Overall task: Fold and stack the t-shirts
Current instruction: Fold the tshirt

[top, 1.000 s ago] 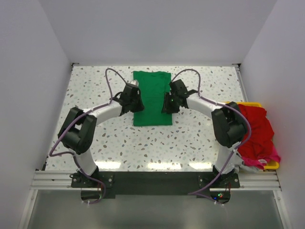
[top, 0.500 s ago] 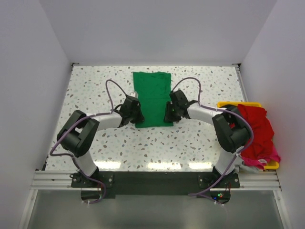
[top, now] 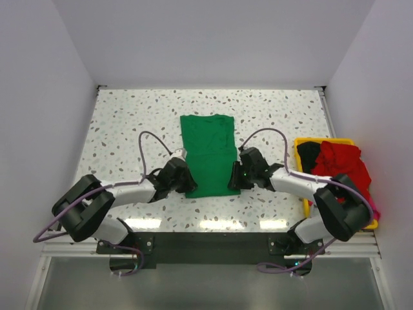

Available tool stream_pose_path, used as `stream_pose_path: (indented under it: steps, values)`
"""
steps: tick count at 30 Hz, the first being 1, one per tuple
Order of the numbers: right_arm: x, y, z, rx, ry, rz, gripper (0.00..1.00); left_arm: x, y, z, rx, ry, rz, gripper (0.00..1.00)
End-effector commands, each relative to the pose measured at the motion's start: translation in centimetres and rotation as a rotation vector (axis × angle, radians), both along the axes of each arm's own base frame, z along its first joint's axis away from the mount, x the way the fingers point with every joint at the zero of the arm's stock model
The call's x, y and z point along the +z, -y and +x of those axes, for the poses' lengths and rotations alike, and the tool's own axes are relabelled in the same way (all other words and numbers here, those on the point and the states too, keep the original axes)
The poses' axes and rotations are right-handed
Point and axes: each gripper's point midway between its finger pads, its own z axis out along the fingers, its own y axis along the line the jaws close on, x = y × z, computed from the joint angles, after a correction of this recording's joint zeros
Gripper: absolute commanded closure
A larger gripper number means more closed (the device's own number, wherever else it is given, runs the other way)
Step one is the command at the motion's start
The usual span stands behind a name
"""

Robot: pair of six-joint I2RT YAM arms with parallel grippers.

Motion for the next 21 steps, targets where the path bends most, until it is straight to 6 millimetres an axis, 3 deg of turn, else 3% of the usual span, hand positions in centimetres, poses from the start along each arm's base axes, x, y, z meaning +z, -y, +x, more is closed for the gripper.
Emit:
stream_pose_path:
  steps: [1, 4, 10, 12, 14, 16, 17, 19, 21]
  values:
    - [0.4, -0.1, -3.4, 0.013, -0.030, 0.024, 0.65, -1.5, -1.2, -3.0, 0.029, -0.059, 0.026, 0.92]
    - [0.1, 0.5, -5.6, 0.018, -0.051, 0.026, 0.65, -1.1, -1.4, -4.4, 0.035, -0.062, -0.009, 0.92]
    - [1.9, 1.9, -6.3, 0.000, 0.000, 0.019, 0.64, 0.9, -1.5, -5.9, 0.022, -0.035, -0.050, 0.90]
    - [3.2, 1.9, -5.9, 0.009, 0.029, 0.020, 0.64, 2.7, -1.1, -5.5, 0.019, 0.010, -0.087, 0.87]
    - [5.3, 1.5, -4.4, 0.001, 0.092, 0.026, 0.65, 4.1, -1.2, -4.8, 0.025, 0.049, -0.082, 0.83]
    - [6.0, 1.7, -3.1, -0.009, 0.126, -0.011, 0.67, 6.5, -0.8, -3.2, 0.021, 0.120, -0.066, 0.78]
    - [7.5, 1.3, -1.6, -0.021, 0.167, -0.013, 0.68, 8.2, -0.3, -1.6, 0.035, 0.157, -0.060, 0.78]
    - [7.3, 1.7, 0.4, -0.033, 0.178, -0.070, 0.69, 8.8, -0.8, 0.2, 0.030, 0.183, 0.008, 0.78]
    - [9.0, 1.3, 3.0, -0.048, 0.222, -0.065, 0.71, 9.3, -1.3, 3.0, 0.049, 0.197, 0.059, 0.78]
